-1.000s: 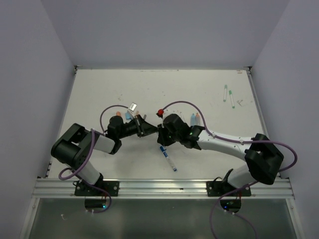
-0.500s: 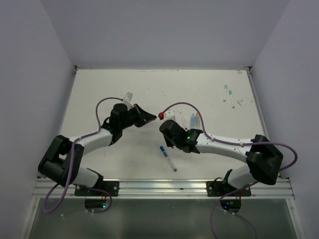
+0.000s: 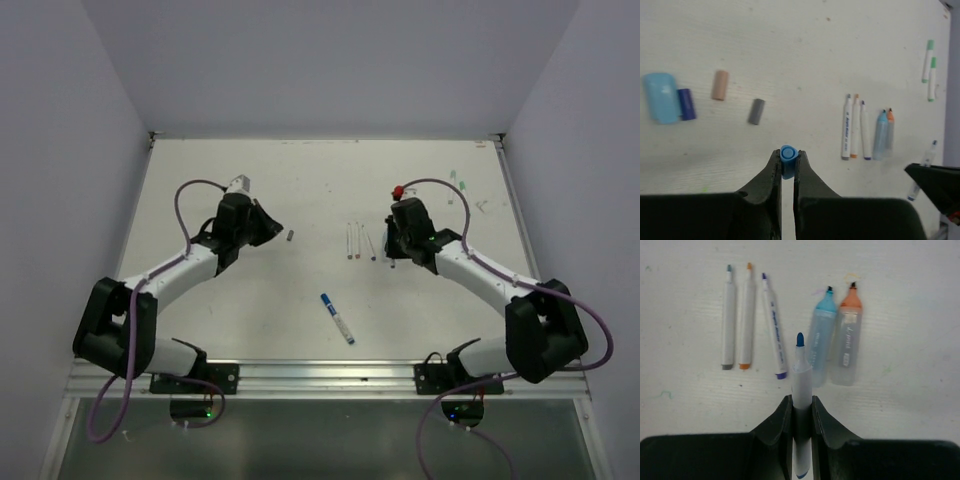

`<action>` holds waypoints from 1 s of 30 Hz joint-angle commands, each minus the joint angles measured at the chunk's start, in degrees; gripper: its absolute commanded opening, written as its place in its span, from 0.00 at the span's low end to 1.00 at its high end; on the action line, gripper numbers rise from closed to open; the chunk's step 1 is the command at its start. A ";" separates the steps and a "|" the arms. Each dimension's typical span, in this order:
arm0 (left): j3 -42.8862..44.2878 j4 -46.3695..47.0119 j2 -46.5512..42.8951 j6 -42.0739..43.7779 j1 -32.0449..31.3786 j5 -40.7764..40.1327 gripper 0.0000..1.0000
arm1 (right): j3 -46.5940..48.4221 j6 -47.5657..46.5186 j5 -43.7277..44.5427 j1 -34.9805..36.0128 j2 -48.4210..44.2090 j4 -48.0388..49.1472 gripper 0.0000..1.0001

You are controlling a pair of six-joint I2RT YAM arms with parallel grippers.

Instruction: Open the pen caps

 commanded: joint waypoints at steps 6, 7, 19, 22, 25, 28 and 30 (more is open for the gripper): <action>-1.30 -11.85 -7.52 10.06 7.46 -23.97 0.00 | 4.30 -1.37 -3.21 -11.58 5.10 -2.72 0.00; -1.38 -12.81 -7.60 9.80 8.77 -24.50 0.00 | 4.13 -1.36 -2.59 -11.84 6.50 -2.11 0.00; -6.13 -7.82 -4.97 4.88 11.25 -27.24 0.05 | 5.09 1.01 4.44 -12.11 14.42 0.89 0.02; -6.39 -5.62 -2.96 4.26 11.42 -26.88 0.07 | 6.41 0.92 4.79 -12.20 16.97 0.54 0.03; -5.78 -4.91 0.20 4.52 11.69 -26.18 0.11 | 7.03 1.10 4.80 -12.20 18.55 0.45 0.04; -4.73 -2.45 3.10 4.96 12.65 -24.17 0.20 | 7.47 1.36 4.71 -12.29 19.08 0.71 0.06; -4.90 -1.05 4.08 5.05 13.35 -23.19 0.26 | 7.38 1.36 4.97 -12.29 18.91 0.63 0.06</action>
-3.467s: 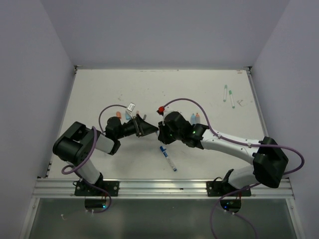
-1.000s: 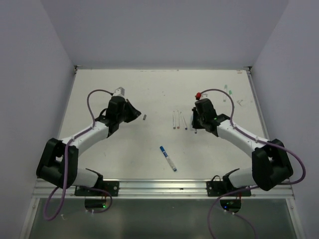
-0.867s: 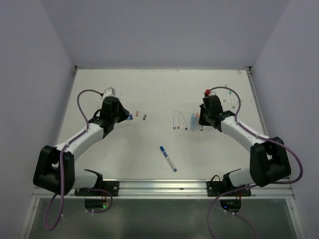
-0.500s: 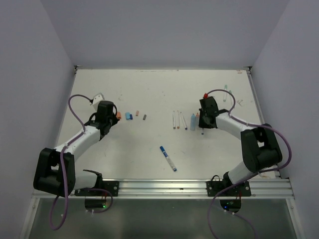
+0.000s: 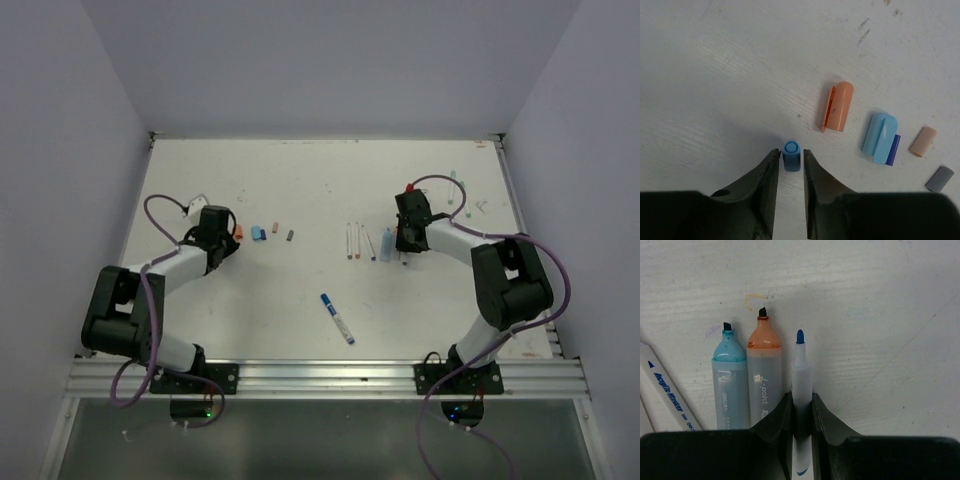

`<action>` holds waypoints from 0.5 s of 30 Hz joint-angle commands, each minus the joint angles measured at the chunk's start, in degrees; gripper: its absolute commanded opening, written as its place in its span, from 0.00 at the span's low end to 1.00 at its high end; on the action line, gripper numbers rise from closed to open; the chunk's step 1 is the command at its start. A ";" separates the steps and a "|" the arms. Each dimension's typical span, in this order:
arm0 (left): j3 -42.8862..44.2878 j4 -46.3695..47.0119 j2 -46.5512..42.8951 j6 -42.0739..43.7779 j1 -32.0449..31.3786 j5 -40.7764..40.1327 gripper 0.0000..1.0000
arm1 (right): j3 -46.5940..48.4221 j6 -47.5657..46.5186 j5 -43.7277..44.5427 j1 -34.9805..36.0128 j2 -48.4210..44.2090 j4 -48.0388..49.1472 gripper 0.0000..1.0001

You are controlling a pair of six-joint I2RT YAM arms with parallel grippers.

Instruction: Open the pen caps

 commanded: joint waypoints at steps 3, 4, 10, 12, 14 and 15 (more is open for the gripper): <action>0.52 7.20 2.82 -0.61 2.19 1.62 0.34 | 0.82 0.55 1.80 -0.11 0.33 0.36 0.12; 0.34 7.55 3.52 -0.61 2.63 2.32 0.35 | 0.82 0.46 1.45 -0.20 -0.02 0.45 0.16; 0.17 8.52 5.02 -0.96 3.77 4.17 0.38 | 0.74 0.29 1.01 -0.20 -0.55 0.36 0.20; -0.27 8.78 4.59 -0.78 3.77 4.61 0.40 | 0.21 0.03 1.19 -0.11 -1.86 0.89 0.24; -0.71 8.87 3.53 -0.78 3.77 4.70 0.44 | 0.03 -0.68 0.40 -0.11 -3.01 0.80 0.27; -0.80 8.79 2.74 -0.78 3.77 4.70 0.47 | 0.12 -0.94 0.40 -0.02 -4.40 0.45 0.31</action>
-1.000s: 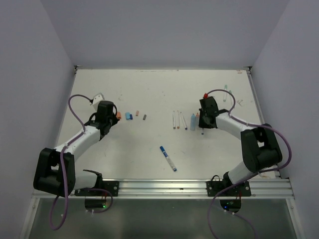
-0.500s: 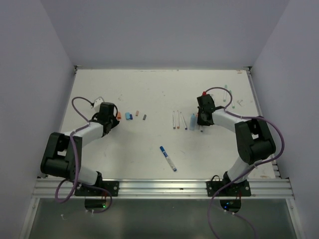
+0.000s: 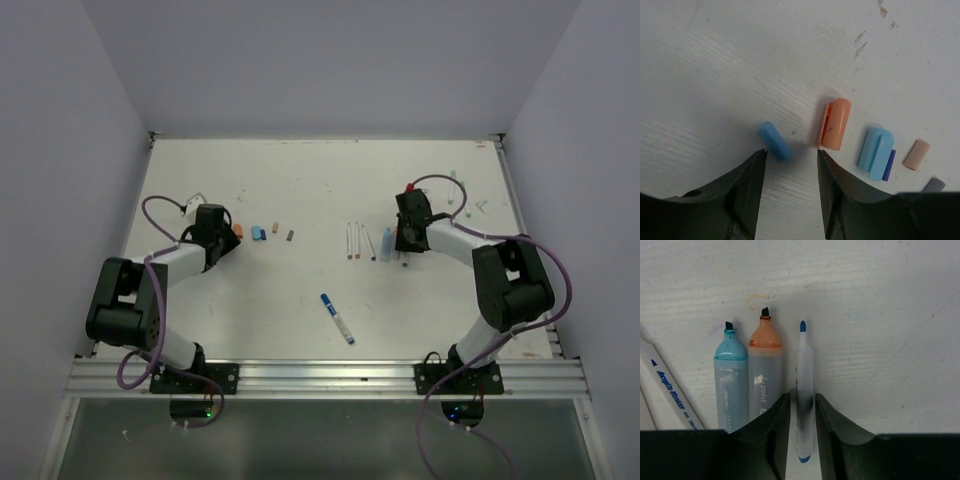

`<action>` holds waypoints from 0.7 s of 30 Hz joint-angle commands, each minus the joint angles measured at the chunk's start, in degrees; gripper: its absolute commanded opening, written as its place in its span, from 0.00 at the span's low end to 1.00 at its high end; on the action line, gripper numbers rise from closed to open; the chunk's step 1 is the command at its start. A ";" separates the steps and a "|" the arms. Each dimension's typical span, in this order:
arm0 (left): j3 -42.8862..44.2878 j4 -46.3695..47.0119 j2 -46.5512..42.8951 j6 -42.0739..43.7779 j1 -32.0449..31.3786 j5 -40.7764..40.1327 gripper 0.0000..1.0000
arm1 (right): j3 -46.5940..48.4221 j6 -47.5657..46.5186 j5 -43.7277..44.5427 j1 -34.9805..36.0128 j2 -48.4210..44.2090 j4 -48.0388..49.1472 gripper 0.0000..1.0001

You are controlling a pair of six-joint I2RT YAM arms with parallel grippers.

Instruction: Open the pen caps

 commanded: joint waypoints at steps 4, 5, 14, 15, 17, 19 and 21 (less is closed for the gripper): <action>-1.28 2.86 -4.44 -0.83 0.50 0.92 0.53 | -0.14 -2.11 1.62 1.18 -8.41 -0.64 0.46; -1.55 2.60 -4.97 -1.00 0.50 1.19 0.54 | -0.06 -2.46 2.76 1.71 -9.20 -1.26 0.49; -11.29 11.27 -16.83 -2.32 0.32 13.66 0.57 | -0.83 -3.43 3.30 19.52 -17.55 -8.30 0.52; -12.70 12.78 -19.19 -2.32 0.23 15.76 0.57 | -1.72 -3.43 0.51 21.12 -18.34 -8.03 0.52; -14.90 14.98 -20.87 -2.15 -0.12 19.90 0.59 | -4.95 -2.99 -3.19 24.37 -21.24 -7.24 0.52; -15.00 14.73 -21.58 -1.27 -0.64 22.79 0.60 | -7.86 -2.29 -10.89 25.61 -23.70 -4.44 0.52; -14.56 14.02 -21.32 -0.83 -1.26 24.38 0.60 | -11.99 -0.98 -13.92 27.02 -27.04 -1.63 0.52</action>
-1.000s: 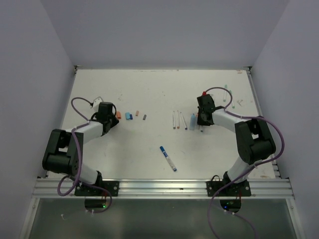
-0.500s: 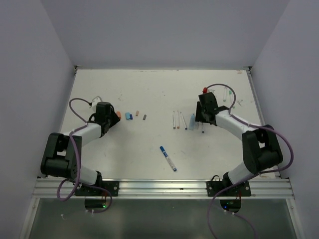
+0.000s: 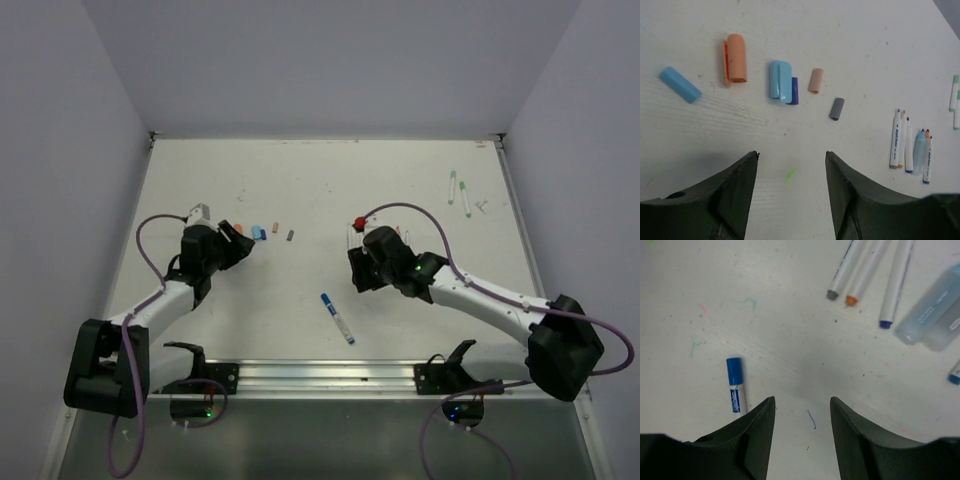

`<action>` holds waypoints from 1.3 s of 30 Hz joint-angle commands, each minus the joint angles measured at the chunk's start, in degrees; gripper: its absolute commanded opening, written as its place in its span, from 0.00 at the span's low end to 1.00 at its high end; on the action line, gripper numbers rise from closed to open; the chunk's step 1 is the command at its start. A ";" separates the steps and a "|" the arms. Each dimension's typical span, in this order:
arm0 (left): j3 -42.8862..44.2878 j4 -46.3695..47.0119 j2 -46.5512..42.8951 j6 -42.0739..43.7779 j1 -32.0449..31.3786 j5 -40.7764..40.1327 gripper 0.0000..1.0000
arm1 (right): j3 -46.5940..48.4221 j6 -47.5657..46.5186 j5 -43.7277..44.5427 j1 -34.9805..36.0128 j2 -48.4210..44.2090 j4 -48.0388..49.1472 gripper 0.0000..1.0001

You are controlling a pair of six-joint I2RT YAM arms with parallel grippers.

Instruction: Open the pen caps

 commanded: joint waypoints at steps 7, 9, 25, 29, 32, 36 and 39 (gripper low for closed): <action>0.18 6.64 0.10 -0.28 -1.83 10.79 0.61 | -7.13 2.12 -15.41 5.53 -1.56 5.70 0.52; 1.22 7.00 1.94 -0.55 -2.36 12.89 0.62 | -6.43 2.03 -13.84 8.52 0.28 6.05 0.52; 5.36 4.10 4.94 0.24 -5.97 16.25 0.62 | -3.53 3.00 -3.03 16.88 12.85 5.88 0.37; 6.06 4.45 6.07 1.47 -6.49 18.44 0.62 | -2.65 3.43 2.68 17.50 12.60 4.12 0.05; 7.73 4.10 7.65 2.09 -7.72 21.78 0.62 | -2.03 3.44 3.83 17.58 11.11 3.86 0.00; 7.30 8.04 8.10 -1.07 -9.48 25.73 0.62 | 0.25 3.17 5.84 17.41 9.52 2.63 0.00; 7.29 9.11 8.63 -3.10 -11.50 25.74 0.67 | 2.45 2.91 6.56 17.41 9.87 1.92 0.00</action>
